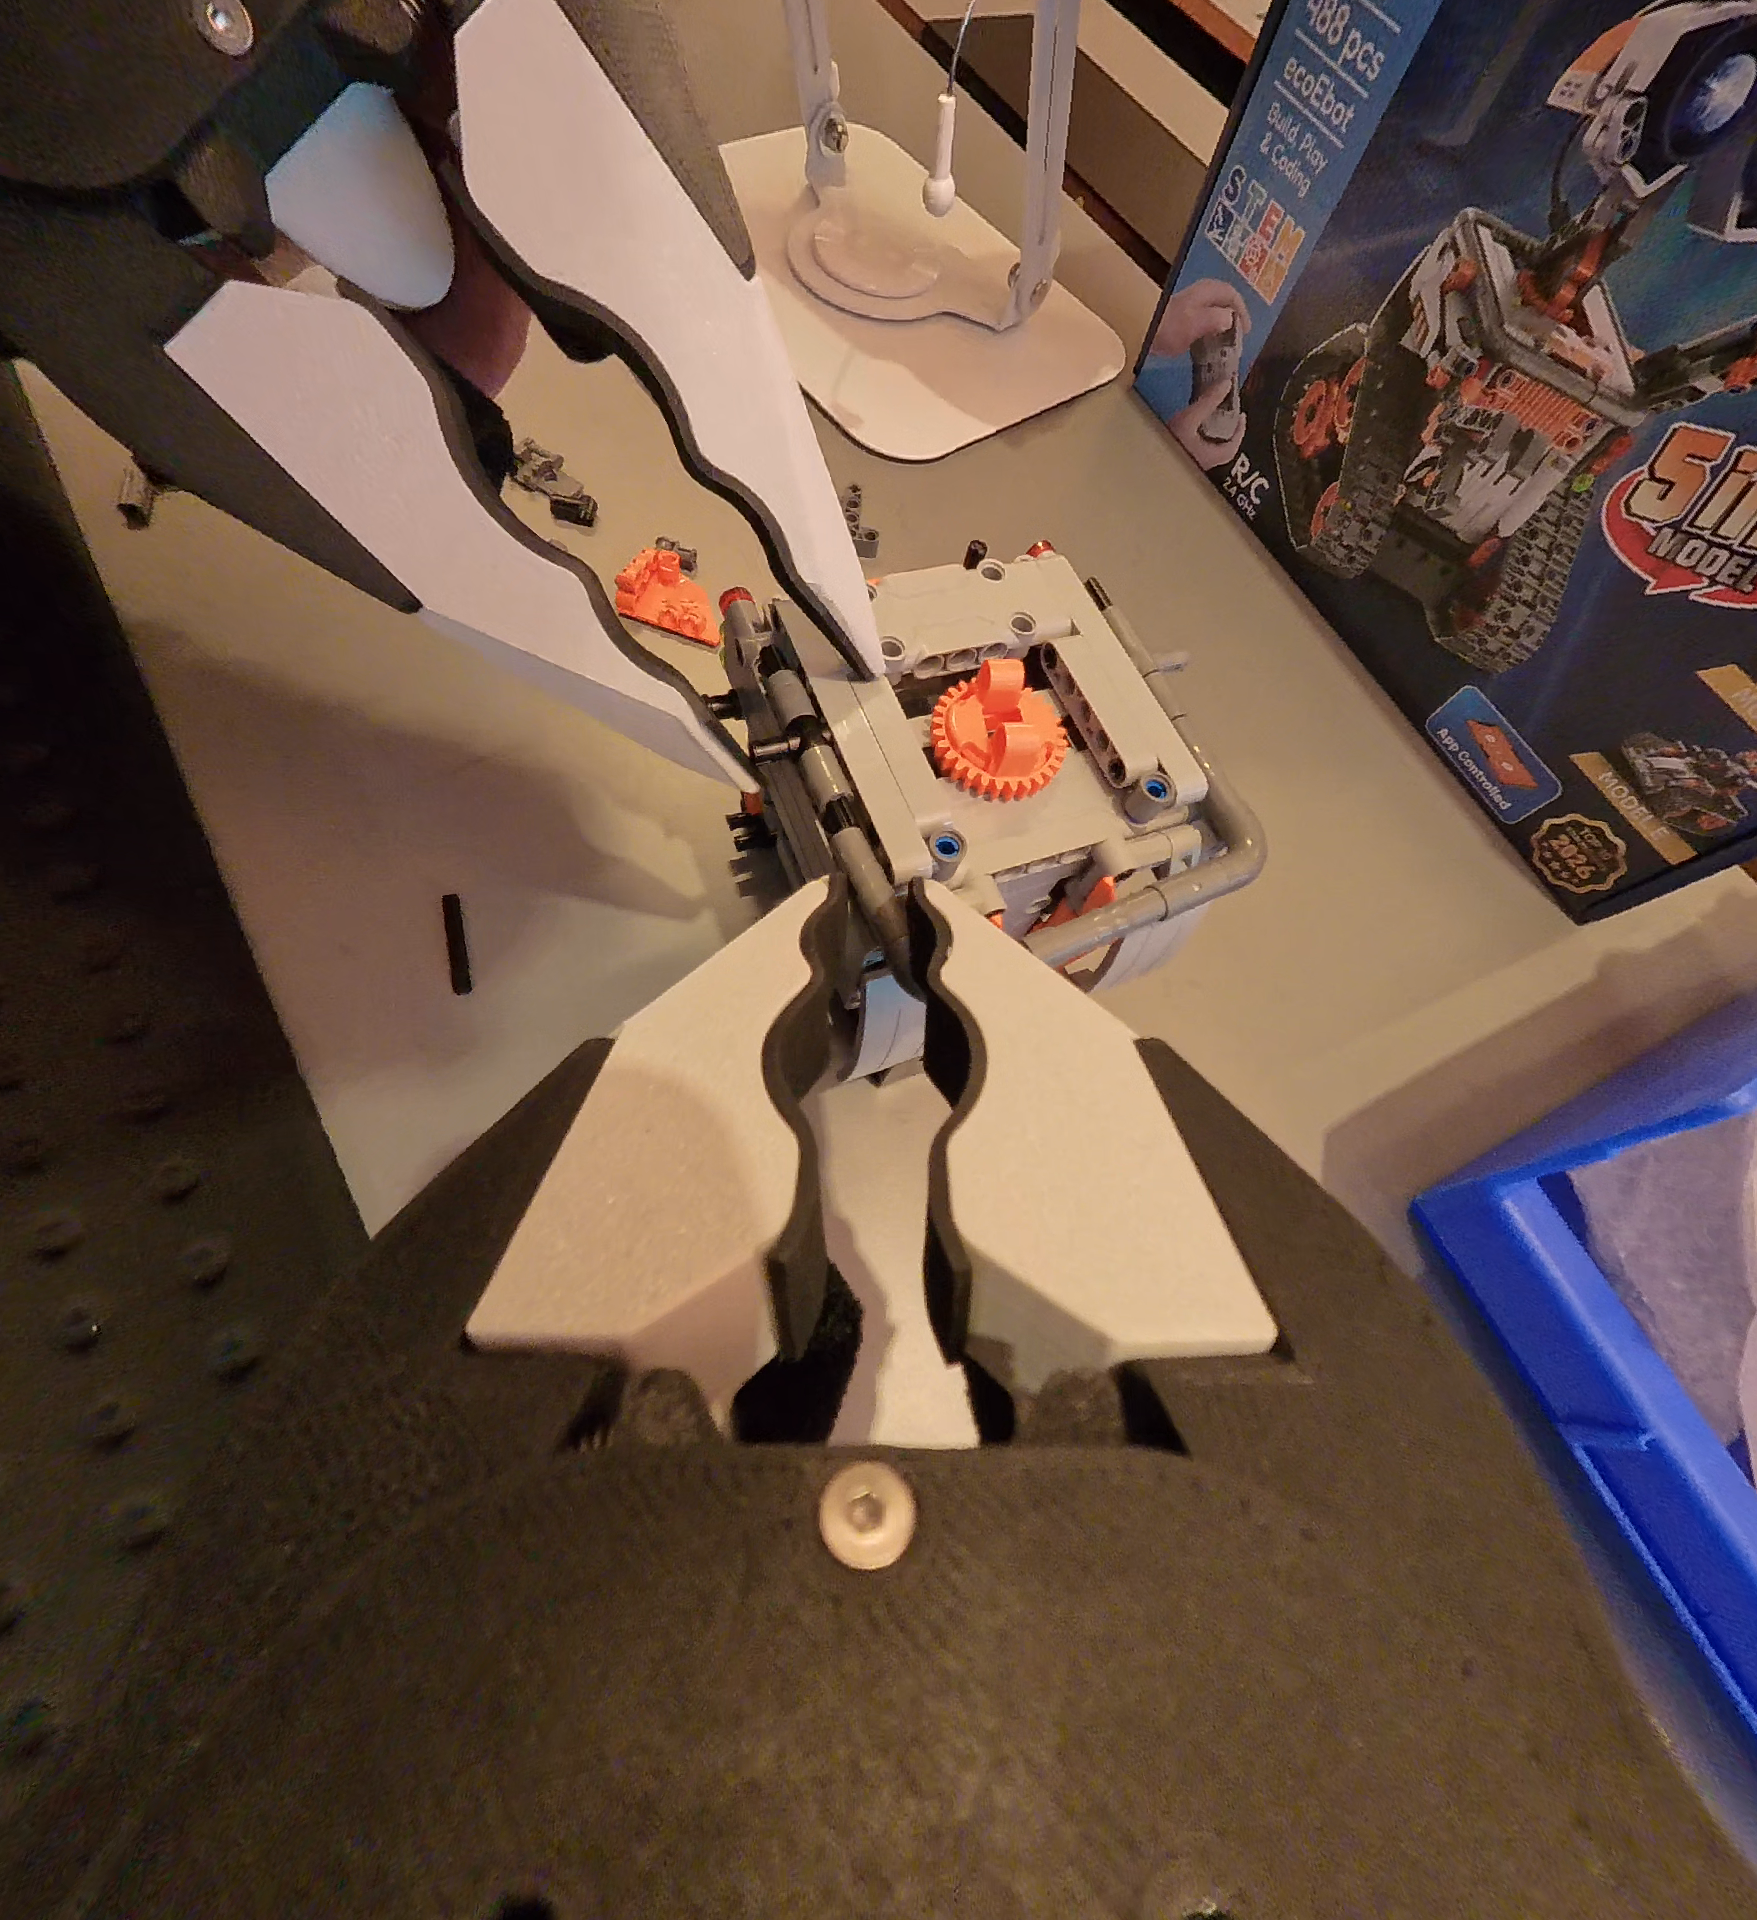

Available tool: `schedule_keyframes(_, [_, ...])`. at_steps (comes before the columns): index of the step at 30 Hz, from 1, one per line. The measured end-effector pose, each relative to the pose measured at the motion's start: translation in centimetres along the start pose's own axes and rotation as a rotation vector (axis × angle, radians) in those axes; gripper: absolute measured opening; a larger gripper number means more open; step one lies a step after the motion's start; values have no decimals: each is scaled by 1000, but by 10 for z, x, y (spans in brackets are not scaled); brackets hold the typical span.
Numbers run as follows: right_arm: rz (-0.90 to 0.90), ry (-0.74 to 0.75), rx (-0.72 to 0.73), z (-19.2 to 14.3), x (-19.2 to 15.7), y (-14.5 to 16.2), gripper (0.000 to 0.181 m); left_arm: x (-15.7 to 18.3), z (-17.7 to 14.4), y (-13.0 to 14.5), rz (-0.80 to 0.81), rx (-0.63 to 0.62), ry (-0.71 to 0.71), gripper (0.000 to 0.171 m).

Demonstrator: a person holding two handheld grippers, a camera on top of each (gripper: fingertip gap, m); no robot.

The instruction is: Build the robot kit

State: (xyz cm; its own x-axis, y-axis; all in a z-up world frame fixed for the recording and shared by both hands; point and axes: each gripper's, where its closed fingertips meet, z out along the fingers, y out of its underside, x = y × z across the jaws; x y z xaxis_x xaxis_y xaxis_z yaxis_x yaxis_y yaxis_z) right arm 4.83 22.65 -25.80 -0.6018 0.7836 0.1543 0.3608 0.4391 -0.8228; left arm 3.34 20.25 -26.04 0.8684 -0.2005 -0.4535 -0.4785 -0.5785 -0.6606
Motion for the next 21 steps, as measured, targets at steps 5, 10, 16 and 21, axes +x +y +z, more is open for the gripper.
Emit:
schedule_keyframes(5, [2,-9,4,1,1,0,7,0,2,-3,73,20,-9,23])
schedule_keyframes(10, [11,-15,9,1,2,0,7,1,3,-4,47,31,17,21])
schedule_keyframes(16, [21,-16,14,0,4,-1,7,0,4,-6,-1,34,62,19])
schedule_keyframes(21, [28,-14,20,0,5,-1,7,-1,4,-6,-37,35,104,19])
